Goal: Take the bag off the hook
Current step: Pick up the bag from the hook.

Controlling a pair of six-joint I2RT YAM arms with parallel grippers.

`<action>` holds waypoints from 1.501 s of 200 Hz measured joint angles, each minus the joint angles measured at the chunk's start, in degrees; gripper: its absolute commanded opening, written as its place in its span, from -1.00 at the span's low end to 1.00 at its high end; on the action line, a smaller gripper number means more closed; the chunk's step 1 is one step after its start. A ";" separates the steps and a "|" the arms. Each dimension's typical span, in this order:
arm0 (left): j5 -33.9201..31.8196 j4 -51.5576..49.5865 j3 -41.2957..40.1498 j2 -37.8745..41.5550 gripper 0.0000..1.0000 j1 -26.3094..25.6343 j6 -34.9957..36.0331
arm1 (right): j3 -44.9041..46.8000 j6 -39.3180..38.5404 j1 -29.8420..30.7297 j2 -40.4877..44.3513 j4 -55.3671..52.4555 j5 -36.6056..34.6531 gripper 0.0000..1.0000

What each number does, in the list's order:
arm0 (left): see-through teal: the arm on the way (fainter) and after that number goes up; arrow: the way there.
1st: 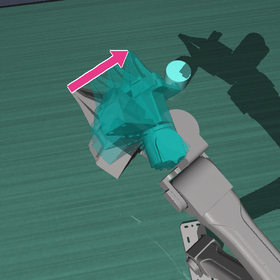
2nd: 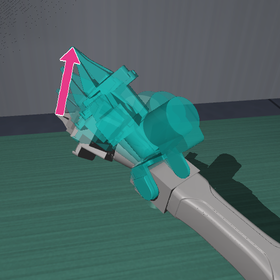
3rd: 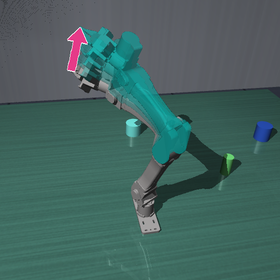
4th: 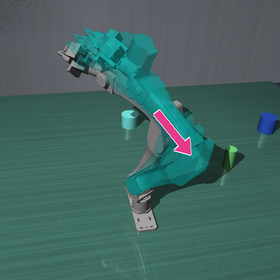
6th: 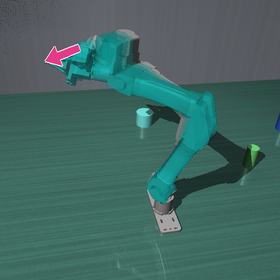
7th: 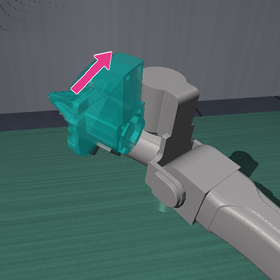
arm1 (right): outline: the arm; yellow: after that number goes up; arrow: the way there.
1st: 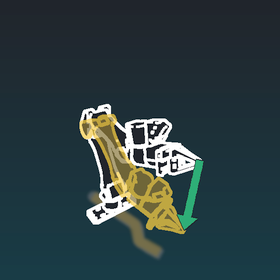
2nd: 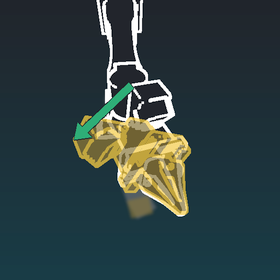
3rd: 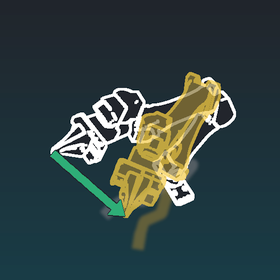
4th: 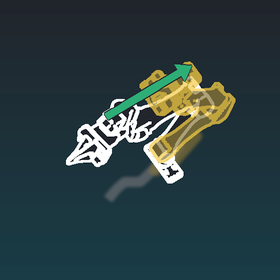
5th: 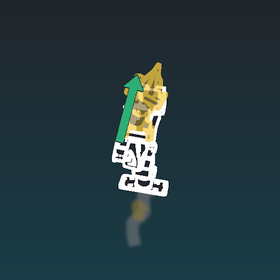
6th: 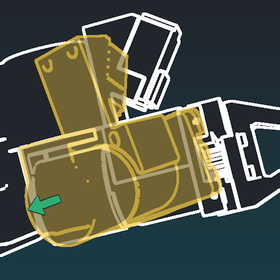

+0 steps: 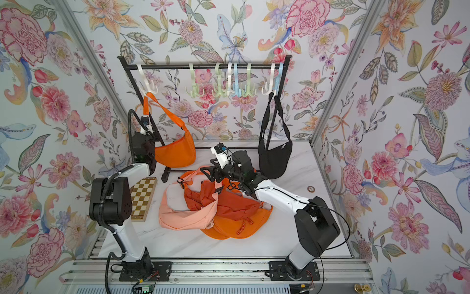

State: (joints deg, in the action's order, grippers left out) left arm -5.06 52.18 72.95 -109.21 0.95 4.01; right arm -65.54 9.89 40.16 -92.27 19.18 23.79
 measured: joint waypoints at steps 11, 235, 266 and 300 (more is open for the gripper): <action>0.26 0.15 -1.14 0.72 -1.00 -0.22 -0.02 | 0.00 0.00 0.00 0.00 -0.02 0.02 0.46; 9.25 -9.97 10.51 3.74 -1.00 -19.58 -1.92 | -16.50 1.55 -11.69 -16.52 4.24 10.93 0.44; 9.73 -13.94 19.10 -1.25 -1.00 -23.12 -1.66 | -19.12 2.56 -12.90 -18.49 5.90 12.72 0.44; 10.93 -17.97 26.73 -5.95 -1.00 -26.36 -1.68 | -19.12 3.28 -14.88 -18.49 7.50 14.32 0.44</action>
State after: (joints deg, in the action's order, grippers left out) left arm 5.87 34.22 99.68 -115.15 -25.41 2.33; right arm -84.66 13.17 25.28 -110.76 26.68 38.11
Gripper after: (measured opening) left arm 0.112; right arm 0.719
